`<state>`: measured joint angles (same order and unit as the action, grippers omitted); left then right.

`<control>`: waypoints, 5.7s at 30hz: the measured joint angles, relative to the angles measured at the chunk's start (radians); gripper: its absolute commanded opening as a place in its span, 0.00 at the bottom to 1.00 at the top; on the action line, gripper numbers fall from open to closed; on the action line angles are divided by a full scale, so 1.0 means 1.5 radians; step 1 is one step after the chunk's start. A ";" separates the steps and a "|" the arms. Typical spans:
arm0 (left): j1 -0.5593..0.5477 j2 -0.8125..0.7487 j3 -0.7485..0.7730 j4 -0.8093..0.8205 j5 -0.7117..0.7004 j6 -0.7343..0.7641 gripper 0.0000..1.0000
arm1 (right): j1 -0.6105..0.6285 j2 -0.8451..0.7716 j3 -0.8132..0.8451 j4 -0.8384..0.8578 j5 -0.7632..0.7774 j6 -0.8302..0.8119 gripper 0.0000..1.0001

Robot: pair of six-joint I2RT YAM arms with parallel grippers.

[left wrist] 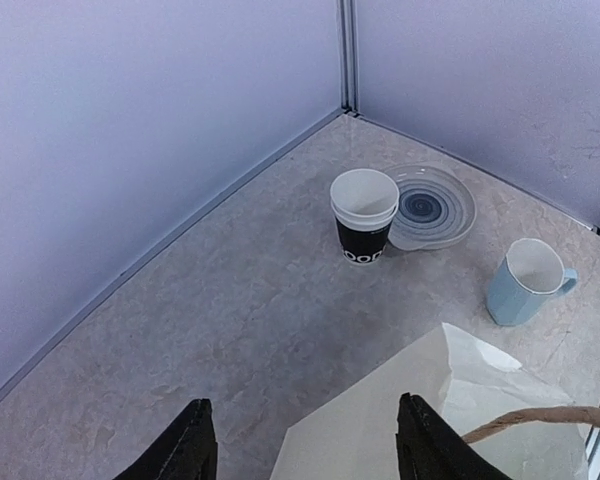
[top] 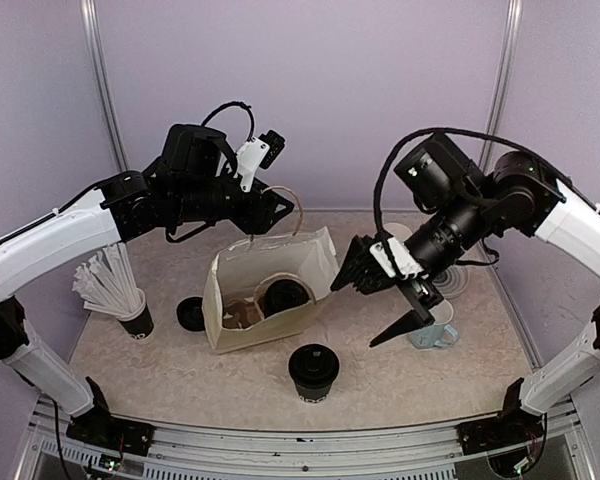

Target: Pack the takeout coffee

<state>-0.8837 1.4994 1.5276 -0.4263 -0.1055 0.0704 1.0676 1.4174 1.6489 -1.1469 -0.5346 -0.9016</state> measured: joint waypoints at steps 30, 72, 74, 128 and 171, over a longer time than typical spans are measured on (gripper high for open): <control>0.031 0.018 -0.027 0.050 0.056 0.020 0.69 | -0.194 0.202 0.204 0.260 -0.044 0.236 0.39; -0.162 -0.242 -0.134 0.043 -0.149 0.004 0.78 | -0.237 0.292 0.286 0.279 0.075 0.371 0.00; -0.216 -0.248 -0.123 -0.005 -0.130 -0.014 0.80 | -0.252 0.296 0.289 0.279 0.073 0.371 0.00; -0.252 0.269 0.112 -0.414 0.056 -0.058 0.83 | -0.354 0.154 0.184 0.280 0.026 0.347 0.72; -0.262 0.311 0.151 -0.424 0.037 -0.027 0.66 | -0.354 0.155 0.179 0.281 0.012 0.341 0.72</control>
<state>-1.2762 1.9659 1.7542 -1.0618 -0.0494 0.0303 0.5362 1.6493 1.9175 -0.7261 -0.5163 -0.3897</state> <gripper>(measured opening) 0.700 0.714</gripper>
